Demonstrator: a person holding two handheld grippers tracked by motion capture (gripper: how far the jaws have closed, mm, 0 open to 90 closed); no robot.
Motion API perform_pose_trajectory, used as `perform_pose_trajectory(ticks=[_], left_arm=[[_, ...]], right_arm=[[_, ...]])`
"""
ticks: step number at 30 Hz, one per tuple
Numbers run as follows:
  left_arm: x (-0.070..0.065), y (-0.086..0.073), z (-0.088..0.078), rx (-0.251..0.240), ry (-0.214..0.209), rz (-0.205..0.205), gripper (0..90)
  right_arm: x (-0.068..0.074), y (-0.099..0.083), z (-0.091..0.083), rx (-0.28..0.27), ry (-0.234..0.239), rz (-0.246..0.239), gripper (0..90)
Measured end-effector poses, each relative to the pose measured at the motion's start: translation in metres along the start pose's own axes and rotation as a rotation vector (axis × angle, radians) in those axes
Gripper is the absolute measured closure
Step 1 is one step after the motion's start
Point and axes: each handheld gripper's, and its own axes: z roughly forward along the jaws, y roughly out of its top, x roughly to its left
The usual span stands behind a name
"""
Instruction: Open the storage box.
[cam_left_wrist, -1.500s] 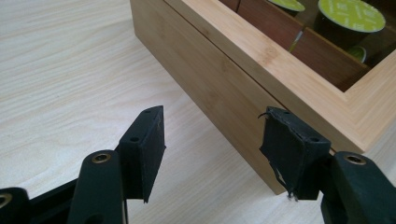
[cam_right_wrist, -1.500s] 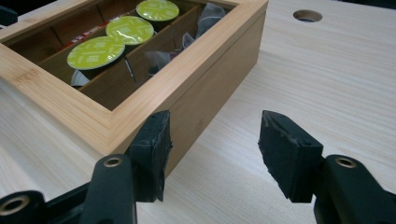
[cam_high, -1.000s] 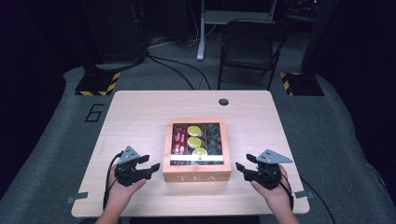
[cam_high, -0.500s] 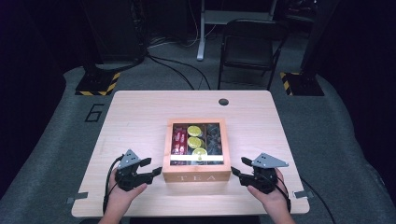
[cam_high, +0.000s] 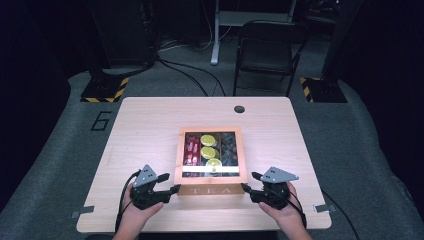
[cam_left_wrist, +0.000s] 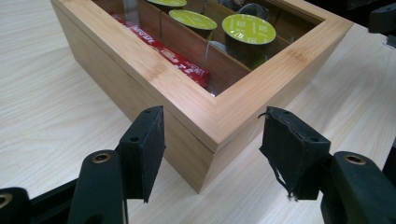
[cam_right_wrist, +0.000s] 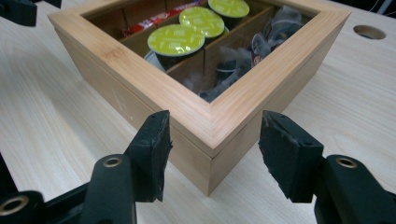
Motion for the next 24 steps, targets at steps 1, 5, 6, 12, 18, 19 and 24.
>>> perform_pose_trajectory(ticks=[1,5,6,12,18,19,24], left_arm=[[0.0,0.0,0.001,0.003,-0.002,0.005,39.1],[-0.002,-0.002,0.005,0.012,-0.005,0.011,40.1],[-0.001,-0.002,0.005,0.016,-0.008,0.019,43.0],[-0.003,-0.004,0.01,0.044,-0.008,0.027,46.0],[-0.001,-0.005,0.012,0.053,-0.002,0.027,48.1],[-0.001,-0.005,0.012,0.053,-0.002,0.027,48.0],[0.0,-0.006,0.016,0.065,0.017,0.041,48.9]], right_arm=[[0.0,-0.001,0.002,0.009,0.003,-0.001,43.0],[-0.001,-0.004,0.007,0.032,0.017,-0.003,44.7],[-0.001,-0.005,0.009,0.039,0.019,0.006,45.6],[-0.002,-0.007,0.014,0.057,0.041,-0.011,49.9],[-0.004,-0.007,0.015,0.058,0.041,-0.001,55.9],[-0.004,-0.007,0.015,0.058,0.041,-0.001,55.9],[-0.005,-0.008,0.016,0.073,0.046,0.005,55.3]])
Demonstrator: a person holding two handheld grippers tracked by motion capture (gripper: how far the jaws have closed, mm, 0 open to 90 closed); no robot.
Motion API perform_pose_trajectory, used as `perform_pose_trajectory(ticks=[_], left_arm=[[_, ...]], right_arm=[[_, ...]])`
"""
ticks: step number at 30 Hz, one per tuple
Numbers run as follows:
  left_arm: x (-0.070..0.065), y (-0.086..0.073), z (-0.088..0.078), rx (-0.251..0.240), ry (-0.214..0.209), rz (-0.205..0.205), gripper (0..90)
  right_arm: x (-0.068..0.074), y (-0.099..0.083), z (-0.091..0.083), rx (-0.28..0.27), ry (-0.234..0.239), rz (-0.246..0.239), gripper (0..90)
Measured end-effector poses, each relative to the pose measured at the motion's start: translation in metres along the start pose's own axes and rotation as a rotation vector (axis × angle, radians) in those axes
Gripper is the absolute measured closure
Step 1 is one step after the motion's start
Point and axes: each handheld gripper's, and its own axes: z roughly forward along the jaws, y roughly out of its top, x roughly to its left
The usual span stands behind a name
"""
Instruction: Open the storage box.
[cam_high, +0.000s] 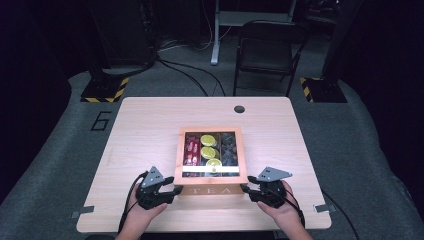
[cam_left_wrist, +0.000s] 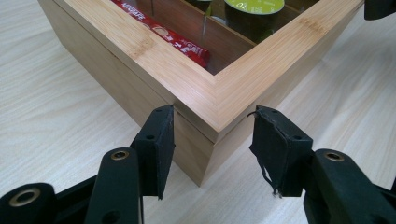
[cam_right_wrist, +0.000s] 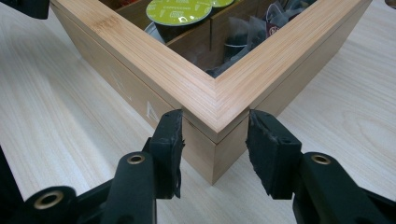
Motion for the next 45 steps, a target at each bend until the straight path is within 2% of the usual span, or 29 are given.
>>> perform_pose_trajectory(ticks=[6,9,23,26,29,31,35,37,40,41,45], left_arm=[[0.0004,0.0,0.0012,0.01,-0.01,-0.005,48.3],[-0.0004,0.0,0.0025,0.016,-0.008,0.004,48.3],[-0.0017,0.001,0.0025,0.019,0.009,0.02,47.9],[-0.0029,0.0012,0.0028,0.006,0.012,0.01,47.9],[-0.0044,0.0025,0.0031,-0.001,0.028,0.028,48.2],[-0.0055,0.003,0.0038,-0.004,0.045,0.038,48.1],[-0.0057,0.0046,0.0028,-0.011,0.041,0.034,48.0],[-0.006,0.0053,0.0022,-0.033,0.048,0.025,47.9],[-0.0058,0.0059,0.0011,-0.03,0.044,0.027,47.6],[-0.0067,0.0059,0.0019,-0.037,0.057,0.025,47.5],[-0.0069,0.0065,0.0018,-0.034,0.061,0.031,47.2]], right_arm=[[-0.0002,-0.0017,0.0041,0.016,0.004,-0.002,55.7],[-0.0011,-0.0008,0.0051,0.022,0.004,-0.026,54.5],[-0.0003,-0.0003,0.0051,0.022,0.0,-0.019,54.4],[0.0005,0.0003,0.0049,0.02,-0.007,-0.013,54.9],[0.0006,0.0014,0.0044,0.005,-0.005,-0.009,55.6],[0.0005,0.0022,0.0044,0.002,-0.011,-0.023,55.5],[0.0006,0.0036,0.003,-0.008,-0.013,-0.023,55.5],[0.0007,0.0041,0.0022,-0.021,-0.013,-0.016,55.5],[0.0007,0.0049,0.0013,-0.027,-0.015,-0.012,55.5],[0.0009,0.0049,0.0009,-0.027,-0.016,-0.008,55.5],[0.0006,0.005,0.0011,-0.026,-0.016,-0.012,55.6]])
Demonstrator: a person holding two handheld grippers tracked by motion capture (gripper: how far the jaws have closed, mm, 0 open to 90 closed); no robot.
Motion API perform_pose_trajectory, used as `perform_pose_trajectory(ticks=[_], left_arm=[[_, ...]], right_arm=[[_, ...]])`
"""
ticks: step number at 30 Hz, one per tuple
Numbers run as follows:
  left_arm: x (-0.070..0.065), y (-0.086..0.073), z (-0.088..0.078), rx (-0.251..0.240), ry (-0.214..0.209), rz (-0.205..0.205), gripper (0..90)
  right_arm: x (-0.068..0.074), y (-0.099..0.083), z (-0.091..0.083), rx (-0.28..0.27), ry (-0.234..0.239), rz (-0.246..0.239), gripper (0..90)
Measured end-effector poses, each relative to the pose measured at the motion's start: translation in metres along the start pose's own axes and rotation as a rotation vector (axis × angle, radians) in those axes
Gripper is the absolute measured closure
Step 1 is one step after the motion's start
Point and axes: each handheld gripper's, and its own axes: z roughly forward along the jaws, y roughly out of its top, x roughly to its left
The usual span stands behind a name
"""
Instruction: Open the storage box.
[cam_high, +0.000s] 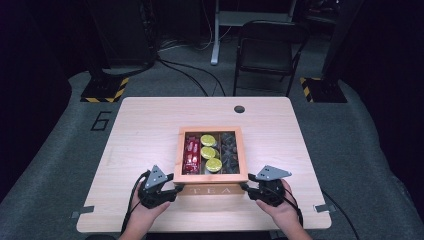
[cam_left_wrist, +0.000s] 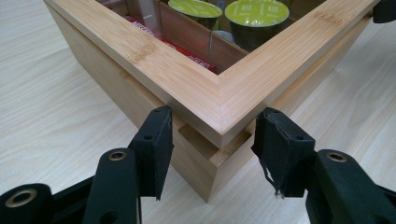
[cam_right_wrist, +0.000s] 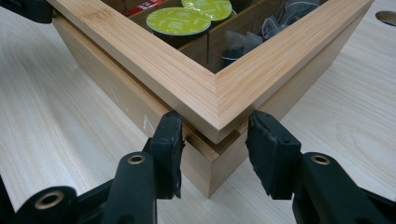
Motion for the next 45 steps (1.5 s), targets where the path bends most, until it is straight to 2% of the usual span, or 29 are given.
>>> perform_pose_trajectory(ticks=[6,14,15,17,19,20,22,27,31,34,39,45], left_arm=[[0.0,0.004,-0.003,-0.037,-0.005,-0.048,47.3],[0.001,0.009,-0.009,-0.056,0.001,-0.053,47.2],[0.001,0.011,-0.01,-0.065,0.004,-0.061,47.2],[0.002,0.013,-0.011,-0.065,0.004,-0.055,47.2],[0.003,0.016,-0.013,-0.069,0.008,-0.056,47.0],[0.003,0.017,-0.014,-0.076,0.011,-0.056,46.9],[0.002,0.02,-0.016,-0.084,0.02,-0.047,47.0],[0.003,0.028,-0.019,-0.095,0.025,-0.041,46.9],[0.008,0.035,-0.023,-0.114,0.015,-0.042,47.0],[0.009,0.042,-0.025,-0.139,0.025,-0.039,47.1],[0.01,0.05,-0.027,-0.158,0.048,-0.02,47.1],[0.012,0.063,-0.032,-0.152,0.052,-0.004,47.8]], right_arm=[[0.0,0.004,-0.001,-0.033,-0.002,0.005,55.5],[-0.002,0.011,-0.003,-0.045,-0.01,0.012,54.1],[-0.002,0.014,-0.005,-0.05,-0.008,0.034,54.1],[-0.003,0.015,-0.005,-0.051,-0.005,0.027,54.1],[-0.004,0.018,-0.006,-0.057,0.003,0.035,54.1],[-0.005,0.021,-0.008,-0.059,0.006,0.056,54.1],[-0.007,0.022,-0.009,-0.068,0.01,0.056,54.1],[-0.009,0.031,-0.013,-0.076,0.007,0.074,54.0],[-0.012,0.037,-0.014,-0.084,-0.002,0.072,54.0],[-0.015,0.045,-0.015,-0.089,-0.011,0.082,53.8],[-0.016,0.053,-0.019,-0.107,-0.033,0.061,53.6],[-0.017,0.065,-0.023,-0.127,-0.055,0.05,53.3]])
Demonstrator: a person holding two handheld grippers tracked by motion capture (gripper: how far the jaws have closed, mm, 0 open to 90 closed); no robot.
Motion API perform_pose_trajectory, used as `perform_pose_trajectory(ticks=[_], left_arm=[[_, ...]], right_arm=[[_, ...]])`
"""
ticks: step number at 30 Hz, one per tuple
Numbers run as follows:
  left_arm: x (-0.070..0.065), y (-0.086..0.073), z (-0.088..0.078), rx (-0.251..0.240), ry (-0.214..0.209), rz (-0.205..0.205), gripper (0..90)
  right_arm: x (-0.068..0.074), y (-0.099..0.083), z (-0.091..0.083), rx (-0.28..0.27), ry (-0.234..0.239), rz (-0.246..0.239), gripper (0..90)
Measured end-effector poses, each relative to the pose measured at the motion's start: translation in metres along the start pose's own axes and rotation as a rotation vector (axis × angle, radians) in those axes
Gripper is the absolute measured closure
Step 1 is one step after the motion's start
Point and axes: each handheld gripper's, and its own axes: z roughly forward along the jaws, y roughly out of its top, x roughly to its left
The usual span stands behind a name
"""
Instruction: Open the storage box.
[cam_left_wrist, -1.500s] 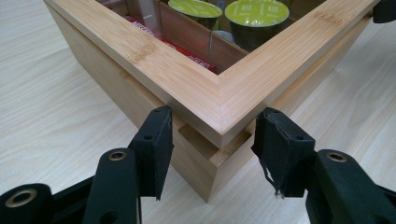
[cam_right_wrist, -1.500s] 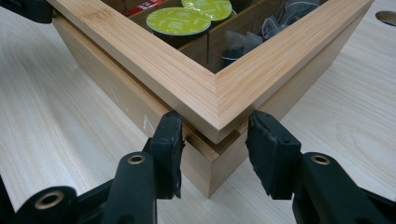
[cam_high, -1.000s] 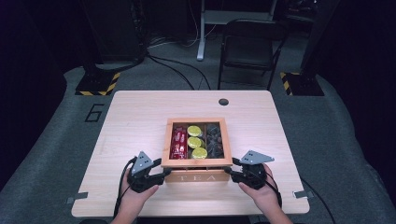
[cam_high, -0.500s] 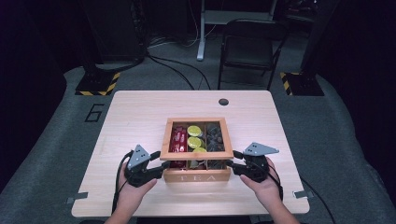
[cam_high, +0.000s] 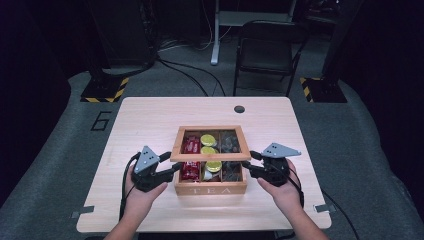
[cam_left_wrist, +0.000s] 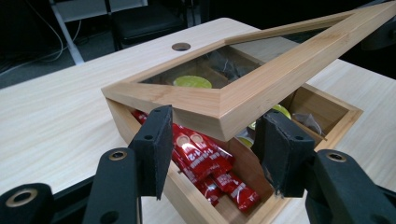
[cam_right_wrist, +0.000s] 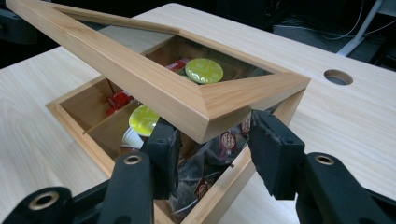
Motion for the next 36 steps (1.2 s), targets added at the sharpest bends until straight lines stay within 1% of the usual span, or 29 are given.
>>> perform_pose_trajectory(ticks=[2,4,7,8,9,10,11,12,13,14,15,17,18,22,24,26,27,28,29,30,31,33,36], left_arm=[[0.002,0.004,0.0,-0.003,0.002,0.001,47.8],[0.004,0.008,0.001,-0.007,-0.003,-0.003,47.8],[0.009,0.015,0.002,-0.006,-0.012,-0.01,47.7],[0.012,0.02,0.003,-0.014,-0.007,-0.013,47.8],[0.012,0.02,0.003,-0.014,-0.007,-0.013,47.9],[0.014,0.024,0.004,-0.022,-0.003,-0.019,47.9],[0.015,0.027,0.004,-0.025,-0.006,-0.024,48.0],[0.017,0.03,0.004,-0.026,-0.008,-0.032,48.0],[0.019,0.035,0.005,-0.03,-0.009,-0.041,48.1],[0.019,0.035,0.005,-0.03,-0.009,-0.041,48.1],[0.021,0.037,0.005,-0.031,-0.006,-0.037,48.1],[0.023,0.041,0.006,-0.032,-0.009,-0.042,48.2],[0.025,0.044,0.007,-0.034,-0.01,-0.045,48.3],[0.027,0.05,0.008,-0.035,-0.004,-0.042,48.7],[0.028,0.054,0.008,-0.031,0.0,-0.032,48.8],[0.029,0.057,0.009,-0.034,0.005,-0.033,49.2],[0.03,0.059,0.009,-0.034,0.005,-0.034,49.2],[0.031,0.06,0.01,-0.038,0.007,-0.031,49.1],[0.033,0.062,0.011,-0.033,0.003,-0.026,49.3],[0.033,0.062,0.011,-0.033,0.003,-0.026,49.5],[0.034,0.062,0.012,-0.036,0.011,-0.022,49.5],[0.035,0.063,0.014,-0.029,0.025,-0.013,49.5],[0.037,0.063,0.02,-0.014,0.027,-0.018,50.3]], right_arm=[[-0.002,0.005,-0.001,-0.014,0.001,0.008,53.0],[-0.002,0.006,-0.001,-0.016,0.003,0.014,52.9],[-0.006,0.013,0.0,-0.024,0.004,0.013,52.9],[-0.008,0.02,0.0,-0.034,0.002,0.01,52.9],[-0.008,0.02,0.0,-0.034,0.002,0.01,52.9],[-0.009,0.021,0.0,-0.038,-0.001,0.009,52.9],[-0.01,0.029,0.002,-0.048,-0.014,0.003,52.2],[-0.01,0.029,0.002,-0.048,-0.014,0.003,52.2],[-0.01,0.036,0.004,-0.046,-0.032,-0.01,50.6],[-0.01,0.036,0.004,-0.046,-0.032,-0.01,50.6],[-0.01,0.038,0.005,-0.046,-0.041,-0.022,50.5],[-0.011,0.044,0.009,-0.038,-0.056,-0.044,50.5],[-0.014,0.048,0.012,-0.029,-0.065,-0.042,50.6],[-0.017,0.054,0.017,-0.021,-0.075,-0.036,52.1],[-0.019,0.057,0.019,-0.02,-0.085,-0.034,52.7],[-0.02,0.06,0.021,-0.021,-0.093,-0.041,53.2],[-0.021,0.062,0.022,-0.024,-0.104,-0.049,55.0],[-0.02,0.063,0.023,-0.026,-0.112,-0.047,55.1],[-0.022,0.064,0.023,-0.026,-0.112,-0.064,55.1],[-0.022,0.066,0.024,-0.027,-0.114,-0.053,55.2],[-0.022,0.067,0.024,-0.024,-0.114,-0.062,55.3],[-0.023,0.068,0.025,-0.023,-0.114,-0.066,55.4],[-0.025,0.071,0.025,-0.019,-0.11,-0.058,55.6]])
